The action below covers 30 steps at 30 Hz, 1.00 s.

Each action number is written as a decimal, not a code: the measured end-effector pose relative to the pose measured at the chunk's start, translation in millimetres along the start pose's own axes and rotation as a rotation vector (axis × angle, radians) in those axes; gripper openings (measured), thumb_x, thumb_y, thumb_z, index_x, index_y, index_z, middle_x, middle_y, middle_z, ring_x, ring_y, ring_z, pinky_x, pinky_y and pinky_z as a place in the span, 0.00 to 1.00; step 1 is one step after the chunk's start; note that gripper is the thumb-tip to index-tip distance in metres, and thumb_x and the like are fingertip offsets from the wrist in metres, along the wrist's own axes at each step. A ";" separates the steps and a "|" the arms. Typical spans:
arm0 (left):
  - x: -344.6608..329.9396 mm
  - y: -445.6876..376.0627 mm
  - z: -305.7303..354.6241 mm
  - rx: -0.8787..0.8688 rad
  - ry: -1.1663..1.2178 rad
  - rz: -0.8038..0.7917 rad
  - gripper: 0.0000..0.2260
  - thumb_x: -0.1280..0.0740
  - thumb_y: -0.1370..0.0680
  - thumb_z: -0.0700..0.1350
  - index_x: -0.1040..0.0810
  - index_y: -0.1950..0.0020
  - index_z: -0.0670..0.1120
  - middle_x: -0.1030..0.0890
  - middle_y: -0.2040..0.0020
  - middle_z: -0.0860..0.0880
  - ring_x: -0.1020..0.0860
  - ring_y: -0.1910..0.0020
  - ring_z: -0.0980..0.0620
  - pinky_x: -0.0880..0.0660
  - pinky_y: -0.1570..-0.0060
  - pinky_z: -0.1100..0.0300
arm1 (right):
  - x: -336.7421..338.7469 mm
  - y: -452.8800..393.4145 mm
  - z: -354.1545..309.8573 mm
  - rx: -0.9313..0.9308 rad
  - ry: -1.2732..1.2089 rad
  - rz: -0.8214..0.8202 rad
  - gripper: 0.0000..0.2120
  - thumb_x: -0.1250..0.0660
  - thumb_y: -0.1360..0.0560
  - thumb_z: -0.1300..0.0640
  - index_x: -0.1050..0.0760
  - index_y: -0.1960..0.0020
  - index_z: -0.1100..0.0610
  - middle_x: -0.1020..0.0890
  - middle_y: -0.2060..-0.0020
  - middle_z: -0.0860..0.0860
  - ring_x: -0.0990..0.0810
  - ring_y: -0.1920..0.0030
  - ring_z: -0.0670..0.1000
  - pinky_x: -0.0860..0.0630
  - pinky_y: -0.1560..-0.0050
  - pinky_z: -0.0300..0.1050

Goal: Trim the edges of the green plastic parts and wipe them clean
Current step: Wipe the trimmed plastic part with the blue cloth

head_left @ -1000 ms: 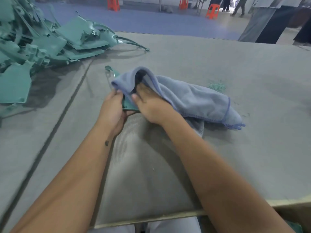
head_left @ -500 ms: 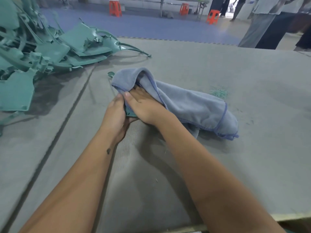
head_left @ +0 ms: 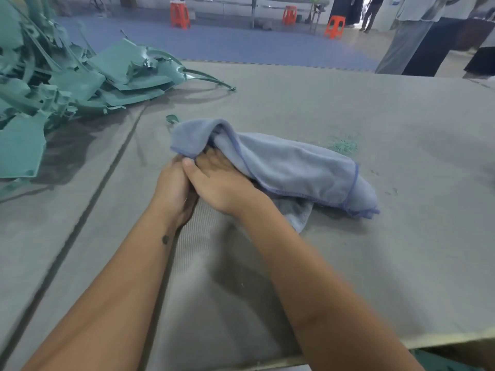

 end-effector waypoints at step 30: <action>-2.9 3.4 4.5 -0.068 -0.234 0.167 0.14 0.45 0.16 0.42 0.20 0.52 0.44 0.17 0.55 0.45 0.18 0.57 0.49 0.21 0.50 0.51 | 29.7 14.5 37.0 0.017 0.050 0.447 0.21 0.44 0.19 0.58 0.36 0.26 0.57 0.34 0.27 0.51 0.40 0.26 0.51 0.46 0.27 0.40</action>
Point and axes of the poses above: each hand's wrist, its own y-axis away from the middle knuckle, its own x-axis out of the back of the hand, z = x × y, the point moved 2 cm from there along -y, towards the middle knuckle
